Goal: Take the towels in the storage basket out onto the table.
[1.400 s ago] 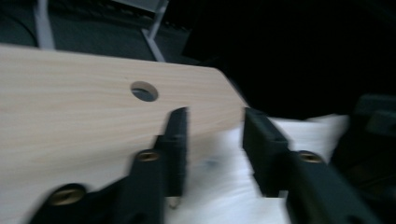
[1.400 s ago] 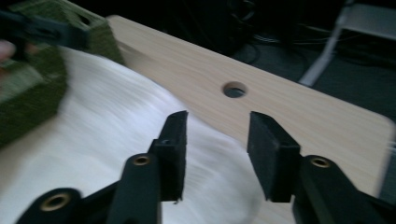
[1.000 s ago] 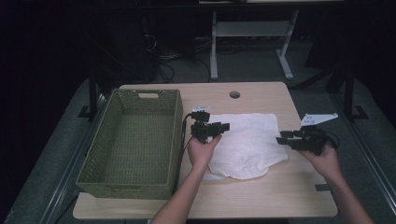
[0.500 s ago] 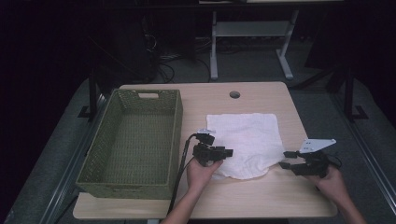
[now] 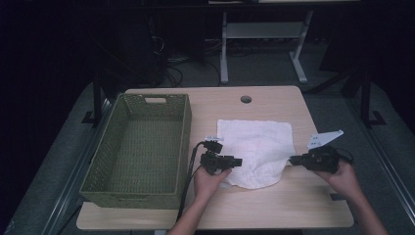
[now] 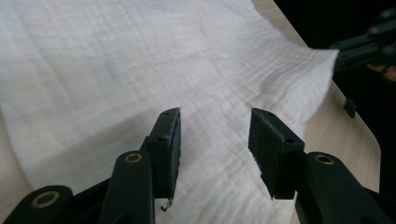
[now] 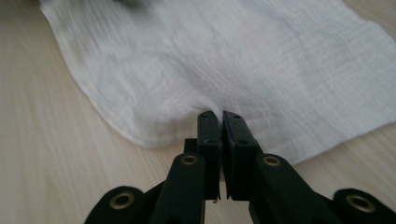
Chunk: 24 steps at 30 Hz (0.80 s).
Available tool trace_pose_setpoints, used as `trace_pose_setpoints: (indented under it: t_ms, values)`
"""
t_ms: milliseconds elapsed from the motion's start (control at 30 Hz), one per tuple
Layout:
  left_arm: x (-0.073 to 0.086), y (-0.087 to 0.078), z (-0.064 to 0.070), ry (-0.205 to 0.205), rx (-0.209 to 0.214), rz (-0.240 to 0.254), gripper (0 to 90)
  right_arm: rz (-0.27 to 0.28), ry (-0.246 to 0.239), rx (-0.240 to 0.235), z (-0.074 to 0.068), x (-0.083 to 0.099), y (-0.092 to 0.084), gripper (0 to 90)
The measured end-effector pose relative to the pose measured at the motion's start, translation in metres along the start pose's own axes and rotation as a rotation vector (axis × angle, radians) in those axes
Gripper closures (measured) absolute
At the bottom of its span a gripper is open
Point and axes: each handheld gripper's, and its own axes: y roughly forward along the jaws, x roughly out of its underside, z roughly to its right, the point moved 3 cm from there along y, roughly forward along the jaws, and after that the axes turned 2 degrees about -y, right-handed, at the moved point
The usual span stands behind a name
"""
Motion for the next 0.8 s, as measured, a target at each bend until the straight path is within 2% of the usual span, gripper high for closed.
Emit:
trace_pose_setpoints:
  t_ms: [33,100,167,267,400,467,500,567,633,700,800]
  values:
    - [-0.001,0.000,-0.001,-0.009,0.003,0.001,53.7,0.002,0.034,-0.024,0.005,-0.007,0.000,84.6]
    - [-0.001,0.000,-0.003,-0.015,-0.001,0.005,53.7,0.017,0.060,-0.031,0.012,-0.015,0.003,84.6]
    - [-0.001,0.001,-0.004,-0.018,-0.005,0.003,53.5,0.029,0.093,-0.025,0.020,-0.022,0.014,84.6]
    - [-0.001,0.002,-0.005,-0.017,-0.013,-0.007,53.1,0.037,0.148,-0.046,0.030,-0.029,0.037,82.1]
    - [0.002,0.006,-0.007,-0.023,-0.004,-0.026,52.4,0.008,0.187,-0.041,0.034,-0.033,0.071,74.6]
    - [0.002,0.006,-0.007,-0.016,-0.006,-0.029,52.2,0.005,0.184,-0.024,0.033,-0.034,0.079,64.7]
    - [0.003,0.006,-0.006,-0.017,-0.005,-0.028,52.1,0.009,0.192,-0.014,0.033,-0.035,0.080,62.4]
    - [0.003,0.005,-0.007,-0.012,-0.011,-0.032,52.1,0.053,0.198,0.008,0.032,-0.035,0.072,57.1]
    - [0.003,0.005,-0.008,-0.012,-0.017,-0.039,52.3,0.084,0.179,0.010,0.030,-0.033,0.062,55.8]
    - [0.005,0.005,-0.008,-0.009,-0.019,-0.047,52.4,0.124,0.165,0.006,0.026,-0.030,0.050,56.3]
    - [0.007,0.006,-0.006,-0.009,-0.017,-0.055,52.7,0.148,0.128,0.002,0.019,-0.023,0.034,59.1]
